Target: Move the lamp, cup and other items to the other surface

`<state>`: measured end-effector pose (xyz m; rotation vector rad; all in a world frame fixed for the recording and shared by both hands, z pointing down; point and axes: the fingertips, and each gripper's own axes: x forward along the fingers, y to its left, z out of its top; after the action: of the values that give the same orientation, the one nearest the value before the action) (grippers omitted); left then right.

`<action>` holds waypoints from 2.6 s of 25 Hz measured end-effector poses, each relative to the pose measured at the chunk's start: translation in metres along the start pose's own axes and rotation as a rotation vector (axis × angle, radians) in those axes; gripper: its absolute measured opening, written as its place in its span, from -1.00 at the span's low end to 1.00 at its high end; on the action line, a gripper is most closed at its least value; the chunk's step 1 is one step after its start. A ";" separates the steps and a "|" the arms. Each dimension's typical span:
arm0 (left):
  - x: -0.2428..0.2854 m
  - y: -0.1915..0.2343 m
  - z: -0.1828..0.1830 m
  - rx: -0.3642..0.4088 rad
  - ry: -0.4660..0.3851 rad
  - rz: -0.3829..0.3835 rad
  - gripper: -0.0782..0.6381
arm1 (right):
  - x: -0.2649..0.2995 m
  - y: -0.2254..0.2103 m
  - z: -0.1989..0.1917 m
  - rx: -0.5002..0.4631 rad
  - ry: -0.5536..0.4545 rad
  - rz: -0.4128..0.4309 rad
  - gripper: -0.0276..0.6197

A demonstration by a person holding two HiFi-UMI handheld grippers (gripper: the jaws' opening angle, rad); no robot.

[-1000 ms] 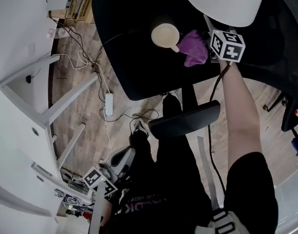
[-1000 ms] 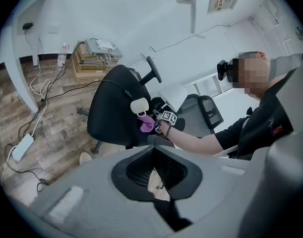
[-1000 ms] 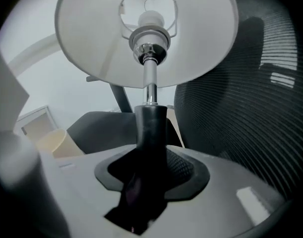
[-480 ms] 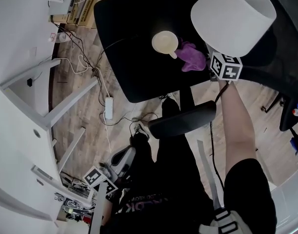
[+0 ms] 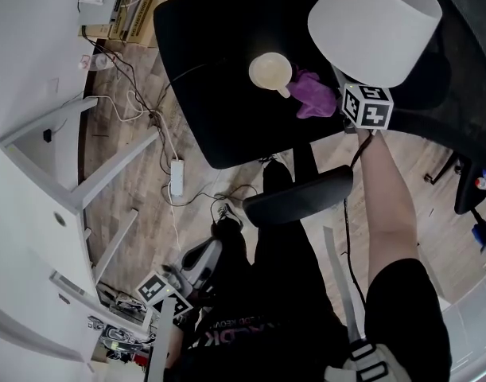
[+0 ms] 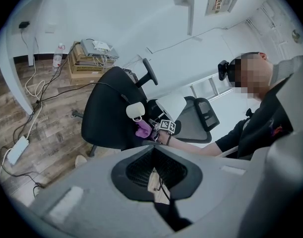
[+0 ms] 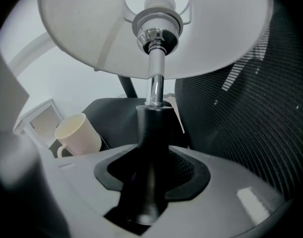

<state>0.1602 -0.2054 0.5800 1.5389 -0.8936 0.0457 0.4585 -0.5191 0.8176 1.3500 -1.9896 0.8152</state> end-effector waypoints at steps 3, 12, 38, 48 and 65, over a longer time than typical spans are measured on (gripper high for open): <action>-0.004 -0.001 0.005 0.004 -0.016 0.002 -0.77 | -0.005 0.001 -0.006 0.010 0.050 0.002 -0.36; -0.015 -0.014 0.018 0.032 -0.077 -0.006 -0.77 | -0.008 0.002 -0.013 -0.031 0.128 -0.017 -0.32; -0.052 -0.042 0.032 0.088 -0.284 -0.068 -0.77 | -0.089 0.021 0.047 -0.150 -0.024 -0.036 -0.90; -0.138 -0.058 0.003 0.142 -0.514 -0.077 -0.77 | -0.217 0.091 0.129 -0.150 -0.211 0.056 -0.90; -0.395 -0.016 -0.160 0.182 -0.953 0.112 -0.77 | -0.433 0.605 -0.017 -0.474 -0.107 0.977 -0.90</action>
<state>-0.0308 0.1281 0.3953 1.6754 -1.7551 -0.5845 0.0244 -0.0763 0.4060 0.0992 -2.7011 0.5784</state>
